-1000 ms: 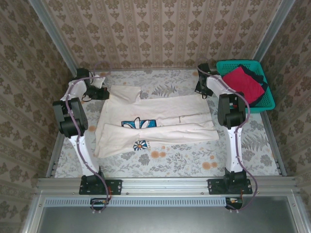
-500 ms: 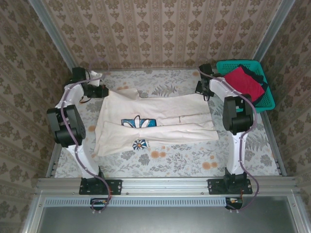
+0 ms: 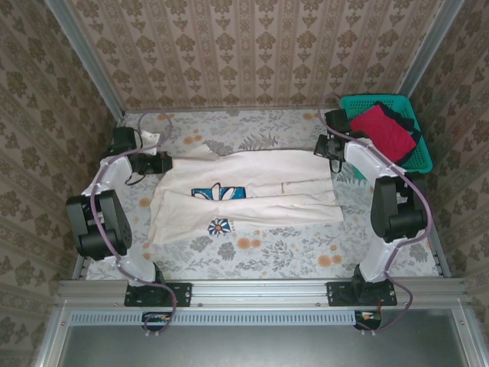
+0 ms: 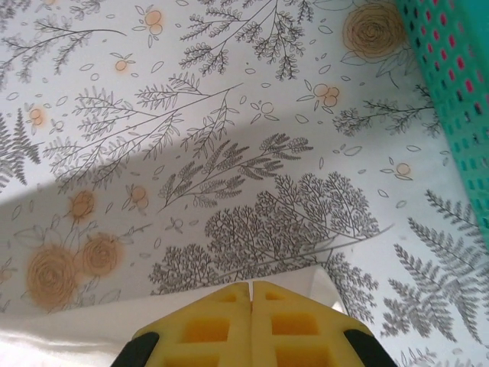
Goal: Fold and stack the t-shirts
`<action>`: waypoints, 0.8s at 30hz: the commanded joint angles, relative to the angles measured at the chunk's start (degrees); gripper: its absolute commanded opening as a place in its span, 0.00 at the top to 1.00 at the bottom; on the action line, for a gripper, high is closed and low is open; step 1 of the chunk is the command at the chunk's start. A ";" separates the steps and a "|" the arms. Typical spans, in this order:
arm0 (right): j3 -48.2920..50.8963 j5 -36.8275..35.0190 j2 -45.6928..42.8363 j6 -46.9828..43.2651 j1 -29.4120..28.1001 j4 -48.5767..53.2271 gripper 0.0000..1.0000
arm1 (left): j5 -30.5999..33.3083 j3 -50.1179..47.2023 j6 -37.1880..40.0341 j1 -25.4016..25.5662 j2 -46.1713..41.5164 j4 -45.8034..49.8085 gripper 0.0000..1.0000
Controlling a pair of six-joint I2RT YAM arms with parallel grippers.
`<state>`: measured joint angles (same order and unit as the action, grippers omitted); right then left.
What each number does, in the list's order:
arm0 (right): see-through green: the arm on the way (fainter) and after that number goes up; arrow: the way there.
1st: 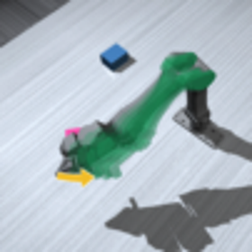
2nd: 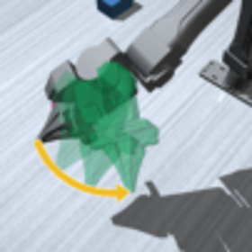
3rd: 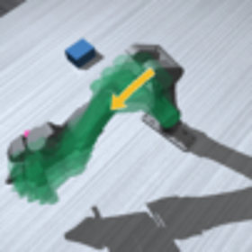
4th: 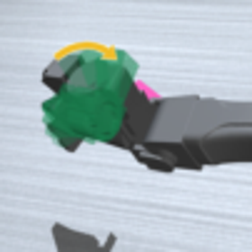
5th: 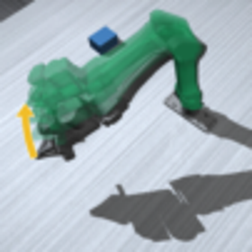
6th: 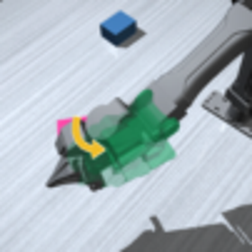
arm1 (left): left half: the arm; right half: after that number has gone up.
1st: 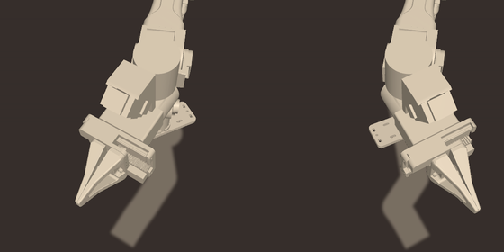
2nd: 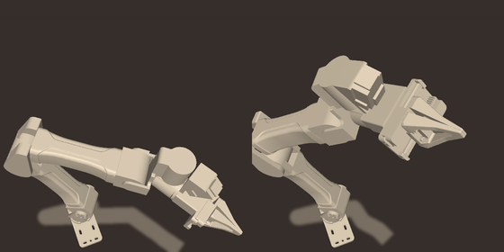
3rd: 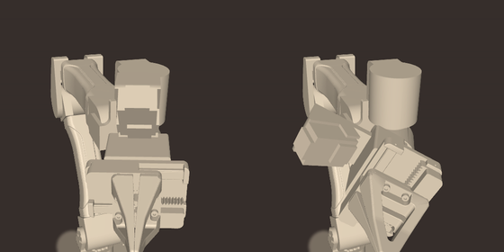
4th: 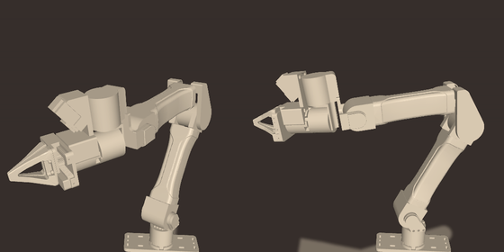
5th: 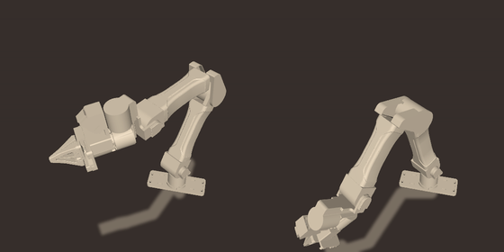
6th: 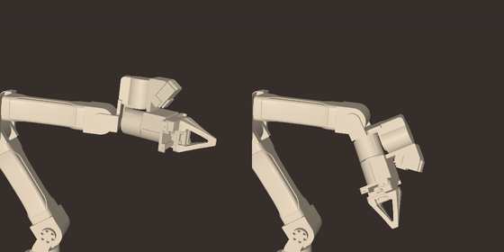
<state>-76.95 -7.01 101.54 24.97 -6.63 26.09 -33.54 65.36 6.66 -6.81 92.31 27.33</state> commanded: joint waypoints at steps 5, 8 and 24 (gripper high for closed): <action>6.65 0.76 -8.71 -1.82 -0.13 0.47 1.00 | 8.07 -7.33 -5.94 0.39 -11.06 2.45 1.00; 9.41 0.86 -10.79 -1.68 -0.13 0.73 1.00 | 11.84 -8.61 -5.86 0.35 -13.57 5.72 1.00; 19.16 1.05 -18.61 -0.08 -0.11 4.31 1.00 | 13.49 -12.88 -3.93 2.90 -21.56 11.35 1.00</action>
<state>-58.81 -6.81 85.14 24.18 -6.63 28.25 -20.67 54.04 2.11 -5.21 73.03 37.34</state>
